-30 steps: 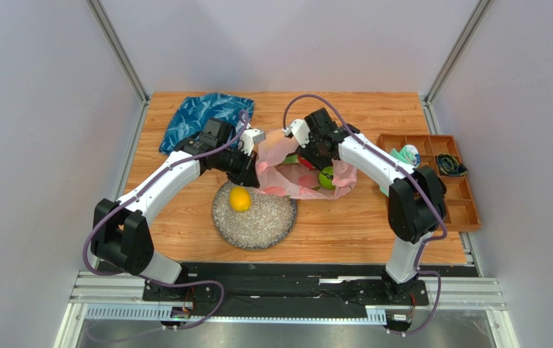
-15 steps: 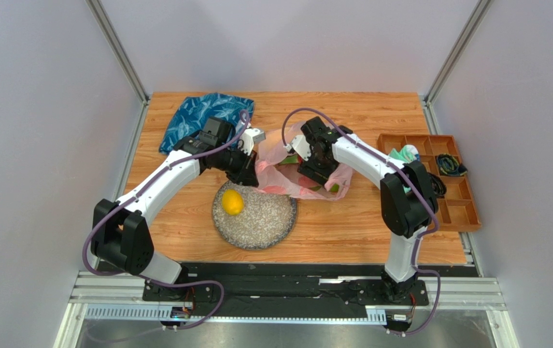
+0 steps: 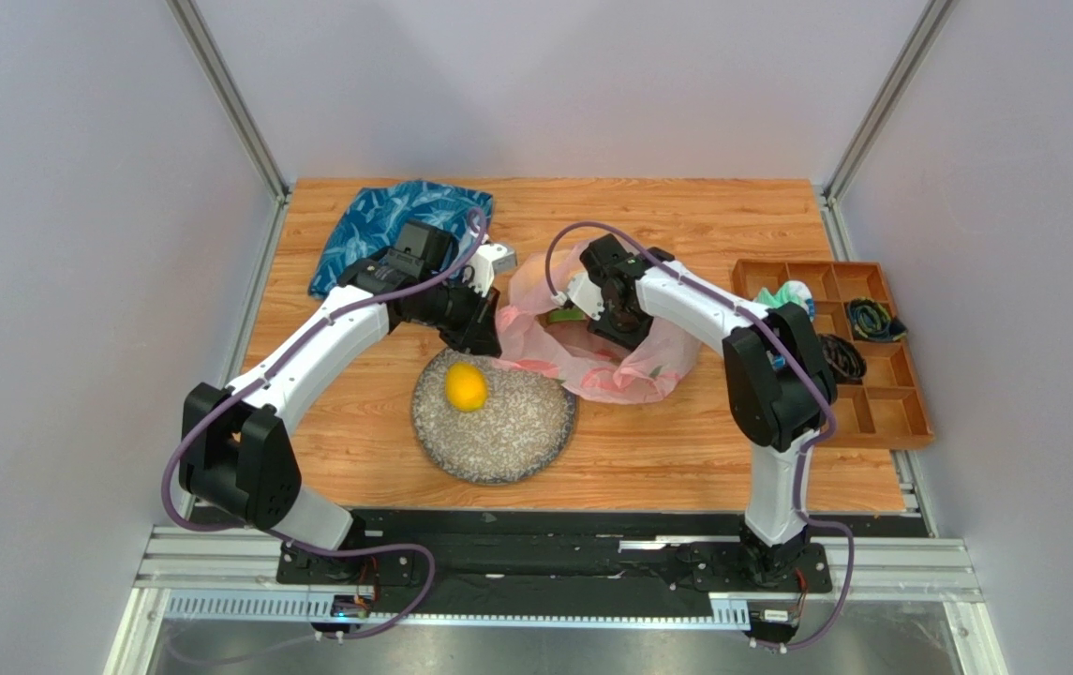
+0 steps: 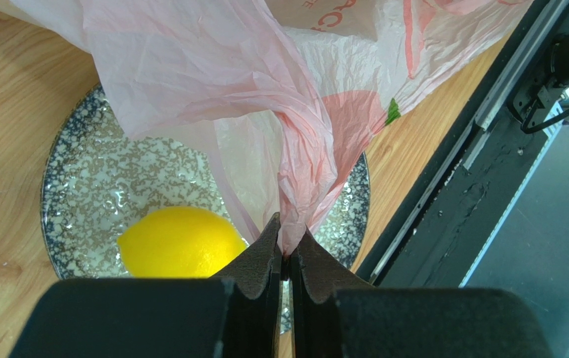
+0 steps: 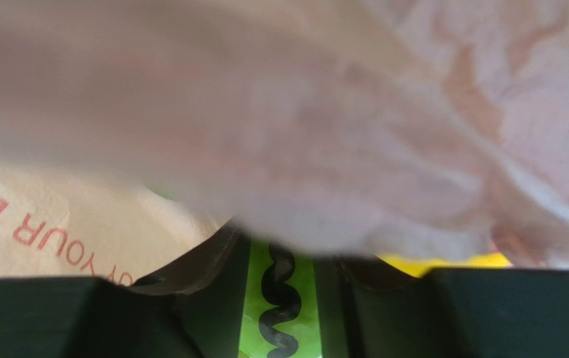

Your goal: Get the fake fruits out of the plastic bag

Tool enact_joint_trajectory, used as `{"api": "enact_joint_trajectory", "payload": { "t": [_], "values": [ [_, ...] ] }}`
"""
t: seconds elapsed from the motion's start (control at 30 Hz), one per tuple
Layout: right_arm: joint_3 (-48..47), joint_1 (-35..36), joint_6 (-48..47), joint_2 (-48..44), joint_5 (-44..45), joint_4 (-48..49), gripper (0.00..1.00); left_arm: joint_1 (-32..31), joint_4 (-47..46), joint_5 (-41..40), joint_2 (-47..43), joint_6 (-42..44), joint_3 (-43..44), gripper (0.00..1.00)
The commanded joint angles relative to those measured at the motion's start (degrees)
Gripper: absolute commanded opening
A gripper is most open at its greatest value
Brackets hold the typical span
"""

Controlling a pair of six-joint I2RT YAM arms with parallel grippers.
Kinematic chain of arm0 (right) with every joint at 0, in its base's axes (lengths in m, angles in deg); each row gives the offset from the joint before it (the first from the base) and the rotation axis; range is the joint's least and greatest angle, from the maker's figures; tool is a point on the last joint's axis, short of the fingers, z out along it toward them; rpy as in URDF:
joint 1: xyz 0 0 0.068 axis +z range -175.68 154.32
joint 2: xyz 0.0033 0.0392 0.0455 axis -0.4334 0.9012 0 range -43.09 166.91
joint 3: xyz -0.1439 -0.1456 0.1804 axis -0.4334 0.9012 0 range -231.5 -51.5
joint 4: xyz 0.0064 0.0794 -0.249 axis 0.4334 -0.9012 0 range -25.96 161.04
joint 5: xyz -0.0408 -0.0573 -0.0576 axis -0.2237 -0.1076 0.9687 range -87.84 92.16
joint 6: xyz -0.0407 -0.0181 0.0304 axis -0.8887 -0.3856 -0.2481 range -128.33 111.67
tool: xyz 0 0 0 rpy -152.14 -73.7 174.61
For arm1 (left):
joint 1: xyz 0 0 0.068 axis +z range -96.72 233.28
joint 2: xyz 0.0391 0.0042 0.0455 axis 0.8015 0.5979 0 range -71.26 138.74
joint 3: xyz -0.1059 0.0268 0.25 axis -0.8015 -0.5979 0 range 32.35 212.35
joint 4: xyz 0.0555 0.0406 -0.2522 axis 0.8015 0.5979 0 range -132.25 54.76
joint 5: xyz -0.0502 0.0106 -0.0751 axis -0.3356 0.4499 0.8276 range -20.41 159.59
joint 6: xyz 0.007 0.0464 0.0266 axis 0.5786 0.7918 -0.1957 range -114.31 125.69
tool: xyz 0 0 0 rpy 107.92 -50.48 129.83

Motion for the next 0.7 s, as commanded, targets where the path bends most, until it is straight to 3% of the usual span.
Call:
{"api": "enact_joint_trajectory", "payload": {
  "t": [0.0,0.1,0.33,0.5,0.67],
  "values": [
    [-1.2,-0.3,-2.0,-6.5,-0.9,-1.8,0.35,-0.2,0.3,-0.1,0.3,1.7,1.8,0.11],
    [-6.1,-0.2,-1.8,-8.7,-6.2,-5.0,0.32,-0.2,0.5,-0.3,0.5,1.8,2.6,0.11],
    [-15.1,-0.1,-0.8,-13.9,-29.7,-10.1,0.31,-0.2,0.7,-1.3,1.3,2.4,4.8,0.10],
    [-9.8,1.4,-2.8,-13.9,-27.3,-8.0,0.40,-0.2,1.6,-2.0,2.0,3.3,6.3,0.10],
    [-8.8,1.5,-1.8,-9.2,-30.3,-6.0,0.40,-0.2,1.3,-1.6,2.0,3.1,6.1,0.10]
  ]
}}
